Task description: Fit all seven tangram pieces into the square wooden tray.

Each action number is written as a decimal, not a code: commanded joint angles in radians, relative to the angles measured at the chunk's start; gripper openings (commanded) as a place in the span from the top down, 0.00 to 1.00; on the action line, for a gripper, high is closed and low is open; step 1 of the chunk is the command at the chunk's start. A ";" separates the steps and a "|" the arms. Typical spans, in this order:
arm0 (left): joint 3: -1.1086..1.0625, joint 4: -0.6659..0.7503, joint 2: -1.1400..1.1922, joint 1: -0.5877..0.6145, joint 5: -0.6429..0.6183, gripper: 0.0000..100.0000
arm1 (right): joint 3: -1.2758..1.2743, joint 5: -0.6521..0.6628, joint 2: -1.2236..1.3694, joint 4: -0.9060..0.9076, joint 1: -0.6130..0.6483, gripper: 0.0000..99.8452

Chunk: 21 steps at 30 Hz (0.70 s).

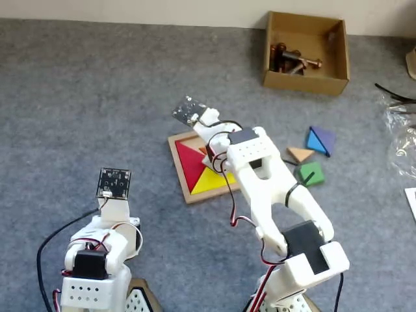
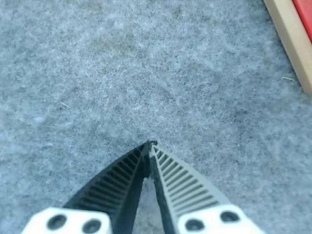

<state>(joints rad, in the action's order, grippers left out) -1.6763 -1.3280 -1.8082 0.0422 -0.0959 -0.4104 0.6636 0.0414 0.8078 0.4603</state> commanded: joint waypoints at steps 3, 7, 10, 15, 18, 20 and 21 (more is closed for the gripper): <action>-0.019 0.003 -0.007 -0.016 -0.006 0.99 | 0.008 0.170 -0.068 0.010 0.008 0.97; -0.019 0.003 -0.007 -0.016 -0.006 0.99 | 0.008 0.267 -0.065 0.010 0.012 0.97; -0.019 0.003 -0.007 -0.016 -0.006 0.99 | 0.012 0.385 -0.065 0.010 0.013 0.97; -0.019 0.003 -0.007 -0.016 -0.006 0.99 | 0.013 0.580 -0.067 0.008 0.013 0.97; -0.019 0.003 -0.007 -0.016 -0.006 0.99 | 0.010 0.684 -0.065 0.008 0.013 0.97; -0.019 0.003 -0.007 -0.016 -0.006 0.99 | 0.008 0.743 -0.065 0.008 0.013 0.97; -0.019 0.003 -0.007 -0.016 -0.006 0.99 | 0.008 0.773 -0.067 0.008 0.013 0.97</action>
<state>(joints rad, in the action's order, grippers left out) -1.6763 -1.3280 -1.8082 0.0422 -0.0959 -0.4104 1.3525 0.0414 0.8094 0.4603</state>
